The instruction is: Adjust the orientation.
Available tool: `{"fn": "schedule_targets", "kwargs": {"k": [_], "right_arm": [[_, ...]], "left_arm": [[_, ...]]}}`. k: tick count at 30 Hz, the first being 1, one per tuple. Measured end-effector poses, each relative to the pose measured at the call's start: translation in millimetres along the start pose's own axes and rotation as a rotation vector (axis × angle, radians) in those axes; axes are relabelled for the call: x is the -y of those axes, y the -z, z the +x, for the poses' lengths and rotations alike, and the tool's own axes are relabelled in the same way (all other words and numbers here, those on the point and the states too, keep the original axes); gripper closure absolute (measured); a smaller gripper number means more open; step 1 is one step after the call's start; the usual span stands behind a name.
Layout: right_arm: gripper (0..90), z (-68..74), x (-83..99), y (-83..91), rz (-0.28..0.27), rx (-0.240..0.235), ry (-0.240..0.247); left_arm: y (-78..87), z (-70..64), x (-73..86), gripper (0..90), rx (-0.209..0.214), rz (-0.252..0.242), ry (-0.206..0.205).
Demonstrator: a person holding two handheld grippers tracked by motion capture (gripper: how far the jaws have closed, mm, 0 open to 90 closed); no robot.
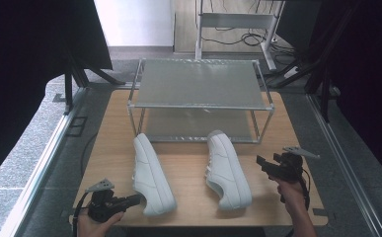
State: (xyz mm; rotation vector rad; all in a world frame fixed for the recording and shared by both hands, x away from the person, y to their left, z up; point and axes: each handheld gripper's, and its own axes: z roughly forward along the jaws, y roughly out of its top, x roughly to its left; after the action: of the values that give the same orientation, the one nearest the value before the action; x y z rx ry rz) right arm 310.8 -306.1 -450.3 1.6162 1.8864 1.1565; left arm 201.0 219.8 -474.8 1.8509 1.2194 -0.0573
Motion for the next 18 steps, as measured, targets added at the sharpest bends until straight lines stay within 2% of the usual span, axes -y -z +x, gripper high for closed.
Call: {"fn": "schedule_targets", "kwargs": {"k": [3,18], "right_arm": [[26.7,-0.4,0.4,-0.3,0.005,0.004,0.000],[27.2,-3.9,0.6,0.2,0.001,0.012,-0.019]], "left_arm": [[-6.0,-2.3,-1.3,87.6,-0.006,0.019,-0.008],[-15.8,-9.7,-17.4,87.8,-0.001,0.029,-0.033]]}}
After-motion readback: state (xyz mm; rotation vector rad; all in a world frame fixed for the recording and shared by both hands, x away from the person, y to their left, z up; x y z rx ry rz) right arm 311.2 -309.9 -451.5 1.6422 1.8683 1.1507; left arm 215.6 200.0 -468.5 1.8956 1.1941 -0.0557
